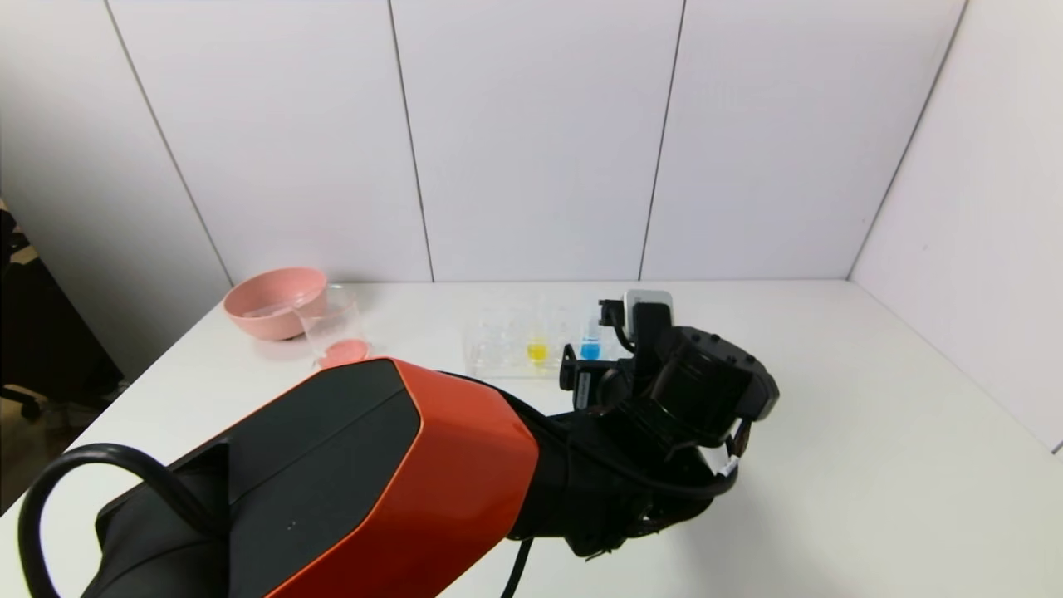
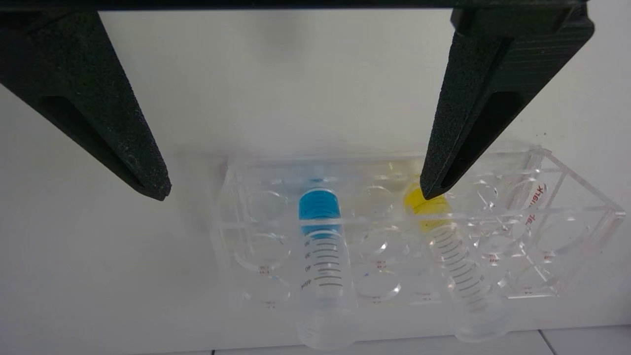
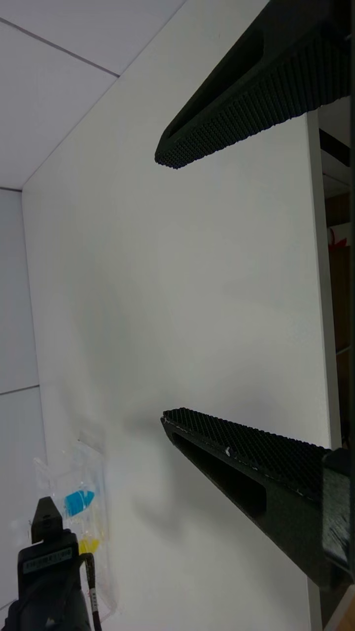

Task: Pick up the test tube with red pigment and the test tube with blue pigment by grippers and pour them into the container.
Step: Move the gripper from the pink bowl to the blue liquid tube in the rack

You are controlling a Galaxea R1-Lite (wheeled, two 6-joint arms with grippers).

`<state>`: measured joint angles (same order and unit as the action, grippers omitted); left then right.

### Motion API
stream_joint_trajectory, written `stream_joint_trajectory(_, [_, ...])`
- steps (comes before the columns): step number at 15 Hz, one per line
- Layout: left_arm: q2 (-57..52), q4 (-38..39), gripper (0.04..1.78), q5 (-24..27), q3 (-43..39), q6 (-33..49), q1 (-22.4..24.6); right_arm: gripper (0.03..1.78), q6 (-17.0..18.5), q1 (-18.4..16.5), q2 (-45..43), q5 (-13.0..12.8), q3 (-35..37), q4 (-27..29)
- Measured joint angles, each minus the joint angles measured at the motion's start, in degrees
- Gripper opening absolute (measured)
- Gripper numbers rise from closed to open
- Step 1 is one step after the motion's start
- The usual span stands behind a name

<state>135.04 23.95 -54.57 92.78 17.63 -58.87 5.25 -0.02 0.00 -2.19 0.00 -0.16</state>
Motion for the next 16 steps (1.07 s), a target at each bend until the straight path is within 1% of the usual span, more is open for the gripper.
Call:
stream_joint_trajectory(5, [5.6,0.0,1.76,0.5,10.5,-4.2,4.3,1.77,0.0,0.0,0.0,0.0,0.0,0.0])
stream_joint_trajectory(9, [10.4,0.0,1.76,1.2,17.8,-6.6,6.2,1.77,0.0,0.0,0.0,0.0,0.0,0.0])
stream_joint_trajectory(12, [12.5,0.1,1.76,1.7,20.1,-7.4,6.7,1.77,0.0,0.0,0.0,0.0,0.0,0.0])
stream_joint_trajectory(16, [13.7,0.7,1.76,1.7,20.6,-7.4,7.8,1.77,0.0,0.0,0.0,0.0,0.0,0.0])
